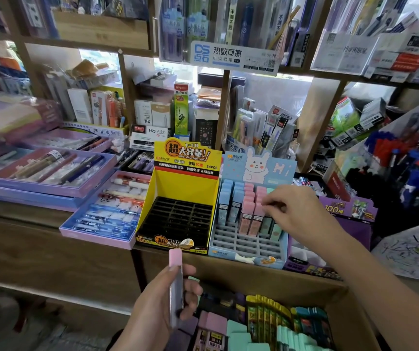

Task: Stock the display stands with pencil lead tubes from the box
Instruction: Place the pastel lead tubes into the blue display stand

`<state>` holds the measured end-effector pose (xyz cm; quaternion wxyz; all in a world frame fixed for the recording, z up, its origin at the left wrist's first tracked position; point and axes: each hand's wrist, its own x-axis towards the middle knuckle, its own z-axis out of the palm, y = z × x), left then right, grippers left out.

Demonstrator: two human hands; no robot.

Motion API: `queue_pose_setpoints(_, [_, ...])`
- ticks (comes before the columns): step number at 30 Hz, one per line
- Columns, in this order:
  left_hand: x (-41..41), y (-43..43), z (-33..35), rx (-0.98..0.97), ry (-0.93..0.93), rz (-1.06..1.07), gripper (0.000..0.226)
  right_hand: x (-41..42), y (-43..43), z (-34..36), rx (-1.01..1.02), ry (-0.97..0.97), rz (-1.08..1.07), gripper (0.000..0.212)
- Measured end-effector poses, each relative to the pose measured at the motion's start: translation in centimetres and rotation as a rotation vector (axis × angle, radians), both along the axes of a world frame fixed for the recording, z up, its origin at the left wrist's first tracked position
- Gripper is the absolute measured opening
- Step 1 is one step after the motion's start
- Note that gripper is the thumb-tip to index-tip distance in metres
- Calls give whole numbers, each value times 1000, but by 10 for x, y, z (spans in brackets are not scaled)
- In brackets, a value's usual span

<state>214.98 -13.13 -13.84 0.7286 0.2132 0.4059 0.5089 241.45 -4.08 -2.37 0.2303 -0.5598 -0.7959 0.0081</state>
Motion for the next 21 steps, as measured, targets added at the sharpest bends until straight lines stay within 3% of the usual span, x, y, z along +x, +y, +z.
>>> queue_pose_setpoints(5, [-1, 3, -5, -23, -10, -20, 52, 4, -38, -7, -69, 373, -21, 12])
queue_pose_setpoints(8, [0, 4, -5, -37, 3, -10, 50, 11, -66, -23, -196, 476, -51, 15])
queue_pose_setpoints(16, [7, 6, 12, 80, 178, -57, 25, 58, -113, -98, -738, 363, -121, 21])
queue_pose_setpoints(21, [16, 11, 25, 245, 211, -103, 22, 68, -115, -130, -818, 275, -171, 15])
